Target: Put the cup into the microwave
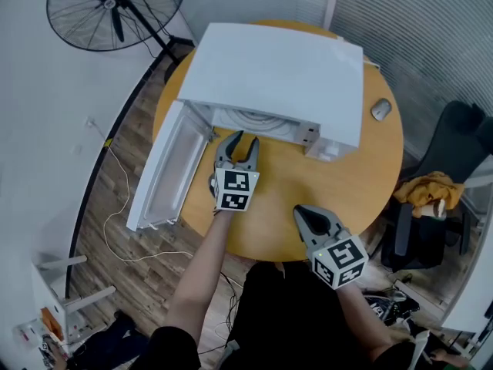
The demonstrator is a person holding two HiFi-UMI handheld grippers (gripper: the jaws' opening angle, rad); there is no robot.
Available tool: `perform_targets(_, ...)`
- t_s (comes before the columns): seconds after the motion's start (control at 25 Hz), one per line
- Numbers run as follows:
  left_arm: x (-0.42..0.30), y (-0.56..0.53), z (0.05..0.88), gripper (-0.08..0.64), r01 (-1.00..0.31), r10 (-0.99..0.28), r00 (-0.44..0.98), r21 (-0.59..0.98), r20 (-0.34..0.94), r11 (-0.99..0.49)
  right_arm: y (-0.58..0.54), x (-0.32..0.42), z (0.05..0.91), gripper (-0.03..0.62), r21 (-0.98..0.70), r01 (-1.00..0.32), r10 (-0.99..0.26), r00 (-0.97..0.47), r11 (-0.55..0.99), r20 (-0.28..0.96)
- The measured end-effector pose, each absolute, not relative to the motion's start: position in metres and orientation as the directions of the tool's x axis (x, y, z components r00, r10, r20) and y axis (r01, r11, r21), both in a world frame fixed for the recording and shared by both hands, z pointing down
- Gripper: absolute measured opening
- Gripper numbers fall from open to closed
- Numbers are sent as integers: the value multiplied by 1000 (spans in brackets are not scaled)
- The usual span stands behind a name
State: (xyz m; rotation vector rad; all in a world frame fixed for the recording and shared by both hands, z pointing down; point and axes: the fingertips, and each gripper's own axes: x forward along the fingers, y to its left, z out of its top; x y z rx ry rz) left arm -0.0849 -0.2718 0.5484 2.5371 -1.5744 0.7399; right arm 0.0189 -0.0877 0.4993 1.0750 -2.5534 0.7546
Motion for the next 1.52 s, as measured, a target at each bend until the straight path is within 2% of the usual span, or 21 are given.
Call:
perform_targets(0.88,-134,-37,413,124,-875,-854,458,-46,248,-482,28,5,410,9,-226,-803,-740,-596,552,313)
perform_targets(1.28,-137,33,368,123,-867,-852,490,4,184,-498,47,-6,374,9,-189,-805,-767,-594,563,245)
perform_targets(1.52,-130,62,372,115,-872,-851,486,37,200,-489,60,-11,375,9,-198,-798,-761,-602,569,241)
